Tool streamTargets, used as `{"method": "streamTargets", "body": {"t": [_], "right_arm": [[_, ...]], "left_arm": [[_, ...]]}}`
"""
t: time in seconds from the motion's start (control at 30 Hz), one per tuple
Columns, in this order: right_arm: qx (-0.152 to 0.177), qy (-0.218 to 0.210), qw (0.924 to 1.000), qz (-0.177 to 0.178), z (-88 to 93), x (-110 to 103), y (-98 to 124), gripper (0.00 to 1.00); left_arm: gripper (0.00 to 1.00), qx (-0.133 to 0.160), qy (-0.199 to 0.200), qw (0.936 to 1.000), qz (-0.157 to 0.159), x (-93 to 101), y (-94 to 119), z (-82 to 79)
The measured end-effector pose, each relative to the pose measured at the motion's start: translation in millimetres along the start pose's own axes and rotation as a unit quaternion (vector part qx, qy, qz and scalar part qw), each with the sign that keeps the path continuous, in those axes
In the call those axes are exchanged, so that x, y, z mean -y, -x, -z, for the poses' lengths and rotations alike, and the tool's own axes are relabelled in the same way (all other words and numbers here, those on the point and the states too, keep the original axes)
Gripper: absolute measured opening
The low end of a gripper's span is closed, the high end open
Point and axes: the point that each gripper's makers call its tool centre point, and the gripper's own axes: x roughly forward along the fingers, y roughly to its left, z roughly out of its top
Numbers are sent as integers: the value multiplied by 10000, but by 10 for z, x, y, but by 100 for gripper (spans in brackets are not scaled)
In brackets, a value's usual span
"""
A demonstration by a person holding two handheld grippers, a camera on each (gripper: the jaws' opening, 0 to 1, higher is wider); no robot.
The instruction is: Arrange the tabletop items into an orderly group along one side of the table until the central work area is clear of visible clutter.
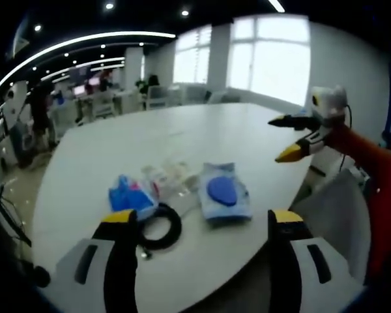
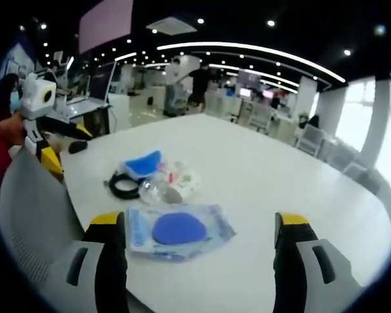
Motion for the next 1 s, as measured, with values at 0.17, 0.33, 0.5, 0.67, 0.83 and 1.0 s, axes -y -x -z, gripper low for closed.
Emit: {"method": "streamTargets", "body": {"t": [0.17, 0.33, 0.5, 0.67, 0.83, 1.0], "right_arm": [[-47, 103, 9999, -97, 17, 68, -59, 93], [-70, 181, 9997, -168, 14, 138, -130, 93], [-76, 223, 9994, -235, 10, 215, -235, 93], [-118, 236, 9992, -308, 43, 267, -329, 92], [-238, 267, 9985, -413, 122, 324, -447, 92], [-306, 265, 9979, -502, 179, 377, -544, 91]], "left_arm": [[78, -99, 121, 9999, 68, 131, -96, 44], [77, -159, 241, 9995, 153, 260, -169, 69], [77, -270, 321, 9987, 300, 416, -252, 108], [76, -371, 361, 9977, 431, 540, -334, 139], [75, -482, 459, 9962, 560, 655, -420, 188], [72, -622, 573, 9945, 611, 726, -487, 264]]}}
